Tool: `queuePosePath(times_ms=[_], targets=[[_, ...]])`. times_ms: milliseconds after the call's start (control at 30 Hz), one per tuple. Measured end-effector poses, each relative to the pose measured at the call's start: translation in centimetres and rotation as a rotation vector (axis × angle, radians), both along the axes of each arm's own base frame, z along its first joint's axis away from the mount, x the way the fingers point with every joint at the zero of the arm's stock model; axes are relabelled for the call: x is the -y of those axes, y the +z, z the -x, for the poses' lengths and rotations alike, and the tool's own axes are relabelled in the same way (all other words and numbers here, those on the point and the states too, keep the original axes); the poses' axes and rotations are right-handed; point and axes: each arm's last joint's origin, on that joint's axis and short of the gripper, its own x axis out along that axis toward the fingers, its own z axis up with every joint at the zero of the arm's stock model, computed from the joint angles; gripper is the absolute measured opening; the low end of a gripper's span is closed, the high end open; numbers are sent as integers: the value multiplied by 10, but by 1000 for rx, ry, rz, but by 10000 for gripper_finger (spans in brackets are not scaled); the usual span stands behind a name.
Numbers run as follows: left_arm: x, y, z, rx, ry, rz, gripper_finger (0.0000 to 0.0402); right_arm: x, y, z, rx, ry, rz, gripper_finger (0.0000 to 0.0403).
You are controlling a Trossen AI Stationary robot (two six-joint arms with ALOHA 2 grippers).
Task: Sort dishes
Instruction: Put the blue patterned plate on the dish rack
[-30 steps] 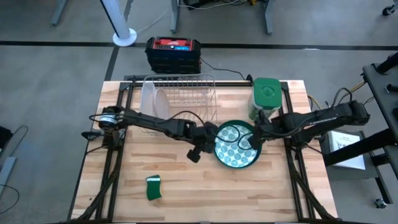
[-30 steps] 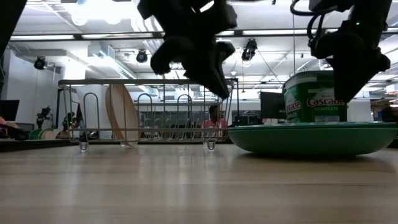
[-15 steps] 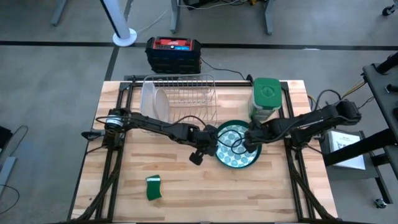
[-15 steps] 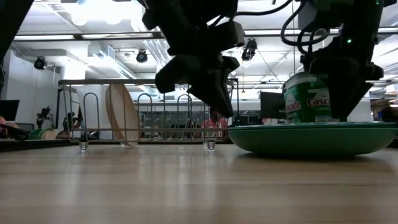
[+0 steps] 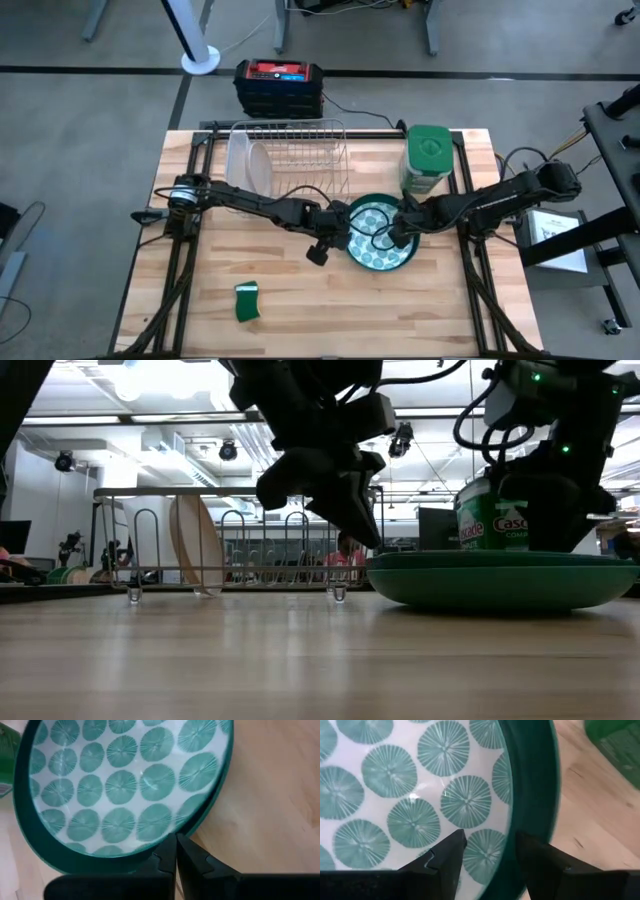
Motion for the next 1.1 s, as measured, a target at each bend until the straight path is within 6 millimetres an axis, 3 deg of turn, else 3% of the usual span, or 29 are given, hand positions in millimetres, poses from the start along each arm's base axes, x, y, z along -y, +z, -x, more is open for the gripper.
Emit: queuePosePath(times_ms=[400, 667, 900, 1100], targets=[[1, -16, -7, -4, 18, 12, 0, 3, -10, 8, 63, -17, 37, 103], [1, -17, -8, 8, 27, 15, 0, 4, -2, 13, 114, 1, 54, 65], [0, -16, -9, 30, 39, 22, 0, 5, 11, 20, 176, 24, 54, 4], [-2, -19, -11, 38, 60, -23, 0, 5, 17, 20, 224, 14, 31, 5]])
